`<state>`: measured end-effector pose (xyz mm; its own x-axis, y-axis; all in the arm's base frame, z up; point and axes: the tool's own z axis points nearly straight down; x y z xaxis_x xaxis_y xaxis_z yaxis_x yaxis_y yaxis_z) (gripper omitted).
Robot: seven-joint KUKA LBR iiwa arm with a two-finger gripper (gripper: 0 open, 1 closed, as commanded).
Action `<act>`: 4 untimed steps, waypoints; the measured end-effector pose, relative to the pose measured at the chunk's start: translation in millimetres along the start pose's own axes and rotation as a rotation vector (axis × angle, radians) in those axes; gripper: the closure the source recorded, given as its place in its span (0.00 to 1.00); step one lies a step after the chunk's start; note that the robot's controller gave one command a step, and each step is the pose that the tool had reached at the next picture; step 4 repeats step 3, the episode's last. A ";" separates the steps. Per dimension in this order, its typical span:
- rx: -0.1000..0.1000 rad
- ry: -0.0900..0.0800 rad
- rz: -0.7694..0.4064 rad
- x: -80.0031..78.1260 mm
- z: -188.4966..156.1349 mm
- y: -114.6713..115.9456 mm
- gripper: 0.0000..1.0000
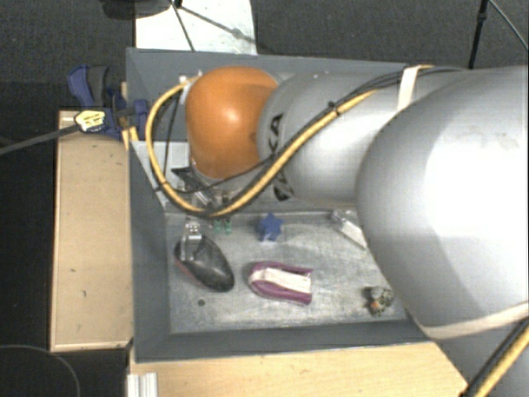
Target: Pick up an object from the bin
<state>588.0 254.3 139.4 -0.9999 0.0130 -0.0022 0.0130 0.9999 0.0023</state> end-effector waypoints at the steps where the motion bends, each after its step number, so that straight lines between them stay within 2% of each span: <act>1: 0.002 0.005 -0.258 37.6 70.1 -45.7 0.00; 2: -0.001 0.001 -0.254 36.7 67.9 -43.3 1.00; 3: 0.000 -0.007 -0.631 30.4 -101.6 -20.5 1.00; 4: 0.000 -0.007 -0.631 30.4 -101.6 -20.5 1.00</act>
Offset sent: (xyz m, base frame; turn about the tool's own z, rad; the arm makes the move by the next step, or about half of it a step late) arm -0.0377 -0.0440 -0.0694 -0.2610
